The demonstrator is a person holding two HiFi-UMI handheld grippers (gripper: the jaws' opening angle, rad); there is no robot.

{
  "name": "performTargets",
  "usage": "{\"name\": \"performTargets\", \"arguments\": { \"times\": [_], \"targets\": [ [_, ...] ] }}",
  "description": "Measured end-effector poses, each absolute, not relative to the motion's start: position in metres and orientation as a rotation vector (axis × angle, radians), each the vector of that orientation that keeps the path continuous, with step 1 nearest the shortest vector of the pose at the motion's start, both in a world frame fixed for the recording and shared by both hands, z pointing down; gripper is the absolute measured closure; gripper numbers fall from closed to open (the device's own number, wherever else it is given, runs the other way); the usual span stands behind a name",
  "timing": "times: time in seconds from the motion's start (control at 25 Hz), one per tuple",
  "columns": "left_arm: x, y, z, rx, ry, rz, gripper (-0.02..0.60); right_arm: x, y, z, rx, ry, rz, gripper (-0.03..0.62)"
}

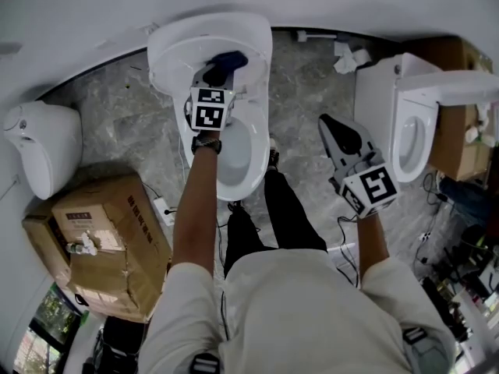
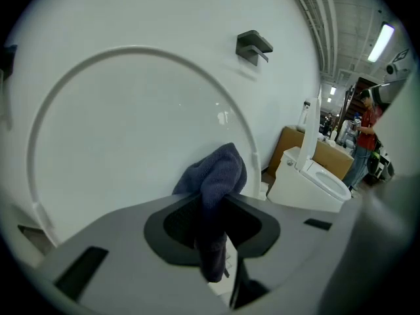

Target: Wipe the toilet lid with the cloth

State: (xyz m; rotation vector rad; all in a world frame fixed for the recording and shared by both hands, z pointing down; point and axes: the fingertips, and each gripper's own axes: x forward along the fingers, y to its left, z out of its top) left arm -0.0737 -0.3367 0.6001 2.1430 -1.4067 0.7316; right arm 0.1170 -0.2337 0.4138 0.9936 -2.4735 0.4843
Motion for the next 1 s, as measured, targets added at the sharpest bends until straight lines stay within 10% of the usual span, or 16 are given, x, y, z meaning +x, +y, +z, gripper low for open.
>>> {"name": "performTargets", "arguments": {
  "times": [1.0],
  "targets": [
    [-0.231,-0.296,0.655,1.801,-1.591,0.732,0.499,0.059,-0.225,0.441,0.869,-2.474,0.519,0.563]
  ]
}}
